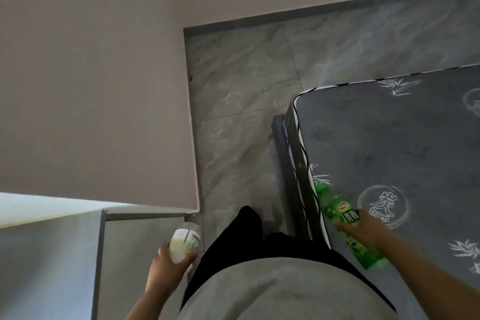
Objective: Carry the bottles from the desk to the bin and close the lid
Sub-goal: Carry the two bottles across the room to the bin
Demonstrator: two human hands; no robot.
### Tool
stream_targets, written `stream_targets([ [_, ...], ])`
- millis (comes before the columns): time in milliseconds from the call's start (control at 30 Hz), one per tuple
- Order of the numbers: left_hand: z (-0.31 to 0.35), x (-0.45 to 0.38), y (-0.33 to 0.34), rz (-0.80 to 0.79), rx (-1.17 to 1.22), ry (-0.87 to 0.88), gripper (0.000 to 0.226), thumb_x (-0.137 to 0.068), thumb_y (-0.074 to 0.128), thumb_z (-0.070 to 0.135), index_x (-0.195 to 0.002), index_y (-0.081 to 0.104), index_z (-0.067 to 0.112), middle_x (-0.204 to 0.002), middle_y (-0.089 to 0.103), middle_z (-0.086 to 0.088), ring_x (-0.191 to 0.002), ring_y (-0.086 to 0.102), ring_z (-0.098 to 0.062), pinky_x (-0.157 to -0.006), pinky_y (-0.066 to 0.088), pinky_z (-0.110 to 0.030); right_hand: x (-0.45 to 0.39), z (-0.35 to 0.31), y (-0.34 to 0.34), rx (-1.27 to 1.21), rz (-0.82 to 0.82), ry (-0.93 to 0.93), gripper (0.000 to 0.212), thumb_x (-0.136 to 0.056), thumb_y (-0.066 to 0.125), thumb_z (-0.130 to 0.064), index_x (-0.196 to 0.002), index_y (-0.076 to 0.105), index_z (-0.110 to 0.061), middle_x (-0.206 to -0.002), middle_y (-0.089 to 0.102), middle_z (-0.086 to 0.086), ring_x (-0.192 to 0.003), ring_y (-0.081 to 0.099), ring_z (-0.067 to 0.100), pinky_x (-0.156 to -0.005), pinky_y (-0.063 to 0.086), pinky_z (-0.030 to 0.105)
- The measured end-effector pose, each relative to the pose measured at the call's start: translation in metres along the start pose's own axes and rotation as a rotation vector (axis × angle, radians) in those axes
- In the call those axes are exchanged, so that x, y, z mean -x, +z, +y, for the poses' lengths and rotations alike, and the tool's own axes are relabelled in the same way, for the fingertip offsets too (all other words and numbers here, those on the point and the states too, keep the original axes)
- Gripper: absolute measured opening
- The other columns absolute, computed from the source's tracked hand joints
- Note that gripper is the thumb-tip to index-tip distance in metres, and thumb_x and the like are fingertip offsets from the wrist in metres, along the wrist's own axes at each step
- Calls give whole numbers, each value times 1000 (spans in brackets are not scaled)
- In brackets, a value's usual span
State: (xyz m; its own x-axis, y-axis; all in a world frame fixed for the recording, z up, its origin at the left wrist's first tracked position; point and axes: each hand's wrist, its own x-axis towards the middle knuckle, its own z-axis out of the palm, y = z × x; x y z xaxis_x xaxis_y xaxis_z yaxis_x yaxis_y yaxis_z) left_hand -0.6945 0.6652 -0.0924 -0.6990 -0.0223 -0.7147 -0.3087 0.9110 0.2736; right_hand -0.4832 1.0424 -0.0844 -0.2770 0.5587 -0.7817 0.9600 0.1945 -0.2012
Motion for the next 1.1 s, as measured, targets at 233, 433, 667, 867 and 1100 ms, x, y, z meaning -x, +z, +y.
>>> stream_targets([
  [233,113,-60,-40,-19,-40,163,73,-70,76,40,-128,43,9,-114,59,-18,-89,64,-39,-74,55,-41,-22,-17,-22,-117,-22,161,71,-75,73,-42,-127,47,-2,-119,63,22,-83,56,25,-81,50,34],
  [433,193,-111,-59,-2,-34,184,75,-68,78,38,-128,44,10,-116,57,-19,-95,60,-37,-77,52,-38,-74,-50,-55,-137,-48,191,63,-76,71,-45,-118,53,-2,-103,67,19,-89,65,32,-78,53,34],
  [667,239,-144,-66,57,-53,86,71,-67,80,38,-121,49,5,-109,64,-19,-95,62,-35,-76,46,-36,-151,-134,-136,-156,49,94,60,-73,74,-44,-113,56,-2,-110,66,22,-98,63,34,-78,45,33],
  [867,272,-166,-80,38,19,-7,68,-66,82,32,-119,51,3,-114,61,-22,-102,60,-35,-74,41,-34,-196,-207,-185,-146,45,27,59,-75,74,-42,-115,56,-2,-113,65,22,-97,62,33,-76,44,31],
  [1100,345,-238,-121,-17,-2,36,70,-68,79,39,-122,49,5,-116,61,-20,-99,62,-35,-83,51,-40,-234,-260,-200,-134,8,118,65,-76,71,-47,-120,51,-3,-117,63,22,-105,61,34,-87,48,35],
])
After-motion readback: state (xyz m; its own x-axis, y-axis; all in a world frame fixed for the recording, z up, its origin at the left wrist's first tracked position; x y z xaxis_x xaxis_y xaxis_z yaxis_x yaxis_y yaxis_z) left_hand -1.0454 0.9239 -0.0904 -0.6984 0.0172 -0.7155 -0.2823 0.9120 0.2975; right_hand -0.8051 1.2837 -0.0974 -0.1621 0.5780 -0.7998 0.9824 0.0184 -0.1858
